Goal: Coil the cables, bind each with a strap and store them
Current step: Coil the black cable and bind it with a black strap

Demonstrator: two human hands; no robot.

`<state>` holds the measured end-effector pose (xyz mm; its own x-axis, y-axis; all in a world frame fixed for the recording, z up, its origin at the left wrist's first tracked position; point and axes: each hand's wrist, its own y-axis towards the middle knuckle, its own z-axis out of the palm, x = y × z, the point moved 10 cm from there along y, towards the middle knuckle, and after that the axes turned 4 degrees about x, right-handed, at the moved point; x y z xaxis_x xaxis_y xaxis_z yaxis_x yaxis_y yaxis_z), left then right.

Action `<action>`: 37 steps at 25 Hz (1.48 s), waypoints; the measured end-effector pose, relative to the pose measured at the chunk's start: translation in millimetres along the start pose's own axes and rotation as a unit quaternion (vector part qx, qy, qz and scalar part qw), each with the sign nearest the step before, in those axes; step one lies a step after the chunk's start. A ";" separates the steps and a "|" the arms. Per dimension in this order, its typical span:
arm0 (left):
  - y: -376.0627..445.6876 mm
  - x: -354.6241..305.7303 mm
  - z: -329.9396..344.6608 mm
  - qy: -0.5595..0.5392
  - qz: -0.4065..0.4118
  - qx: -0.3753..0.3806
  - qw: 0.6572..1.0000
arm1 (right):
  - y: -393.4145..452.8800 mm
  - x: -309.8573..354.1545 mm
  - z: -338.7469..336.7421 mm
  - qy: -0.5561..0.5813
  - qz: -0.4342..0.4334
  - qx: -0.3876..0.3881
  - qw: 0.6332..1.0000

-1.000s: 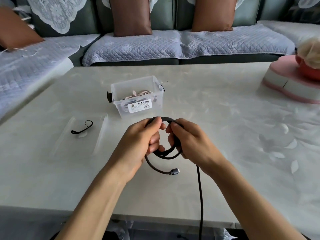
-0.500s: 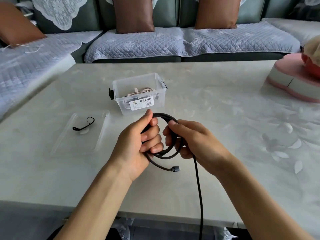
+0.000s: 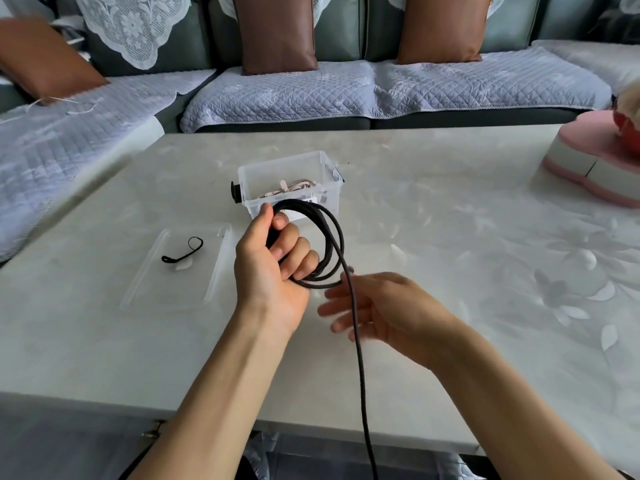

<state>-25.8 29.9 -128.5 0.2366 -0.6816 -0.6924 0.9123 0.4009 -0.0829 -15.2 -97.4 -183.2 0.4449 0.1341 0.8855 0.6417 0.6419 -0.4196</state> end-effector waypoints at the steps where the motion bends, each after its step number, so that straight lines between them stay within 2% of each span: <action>1: -1.4 4.7 -2.1 0.003 -0.005 -0.007 1.000 | 1.2 5.8 -0.3 0.047 -0.032 -0.003 0.998; 4: -8.4 22.8 -6.4 0.027 -0.036 -0.024 0.999 | 3.2 20.4 -4.6 0.111 -0.101 -0.001 0.989; 7: -15.7 34.0 -5.0 0.069 -0.058 -0.032 0.995 | -3.7 33.0 -1.5 -0.033 -0.162 -0.010 0.986; 9: -17.8 35.2 -5.0 0.108 -0.064 -0.036 0.991 | -8.9 40.6 -5.0 -0.115 -0.193 -0.062 0.972; 11: -17.0 34.1 -8.1 0.177 -0.065 -0.037 0.981 | -11.7 46.0 -15.1 -0.137 -0.212 -0.116 0.961; 15: -16.7 18.7 -1.6 0.407 0.021 0.006 0.913 | -11.7 47.9 -28.0 -0.166 -0.214 -0.146 0.951; 18: -20.4 12.2 9.0 0.479 0.069 0.046 0.874 | -11.0 44.0 -27.3 -0.177 -0.204 -0.130 0.954; 21: -22.8 8.2 14.6 0.549 0.109 0.067 0.826 | -7.4 37.6 -26.9 -0.060 -0.191 -0.083 0.976; 22: -23.6 9.3 15.6 0.554 0.105 0.074 0.822 | -6.9 36.7 -24.6 -0.006 -0.191 -0.058 0.980; 23: -22.8 12.4 14.0 0.532 0.085 0.077 0.839 | -6.8 36.6 -22.3 0.026 -0.192 -0.041 0.980; 24: -21.2 17.6 10.3 0.478 0.045 0.077 0.874 | -6.5 36.7 -21.1 0.031 -0.194 -0.034 0.980; 26: -20.1 31.4 3.7 0.294 -0.058 0.071 0.952 | -5.8 38.8 -18.9 0.000 -0.193 -0.032 0.981; 28: -22.8 40.0 4.9 0.157 -0.124 0.064 0.978 | -3.8 40.0 -17.1 -0.009 -0.180 -0.013 0.983; 30: -24.7 42.5 8.6 0.145 -0.138 0.072 0.977 | -4.6 41.9 -15.2 -0.011 -0.176 0.012 0.984; 33: -23.0 42.8 9.2 0.238 -0.114 0.076 0.962 | -8.0 43.7 -20.3 -0.012 -0.195 -0.009 0.981; 37: -16.8 22.9 -1.2 0.470 -0.023 0.038 0.881 | -4.7 40.4 -51.4 0.168 -0.203 -0.101 0.959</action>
<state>-36.1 8.2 -143.9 -0.1508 0.1265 -0.9804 0.9420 0.3191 -0.1038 31.9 -133.9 -155.7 0.2876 -0.3689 0.8839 0.8978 0.4251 -0.1148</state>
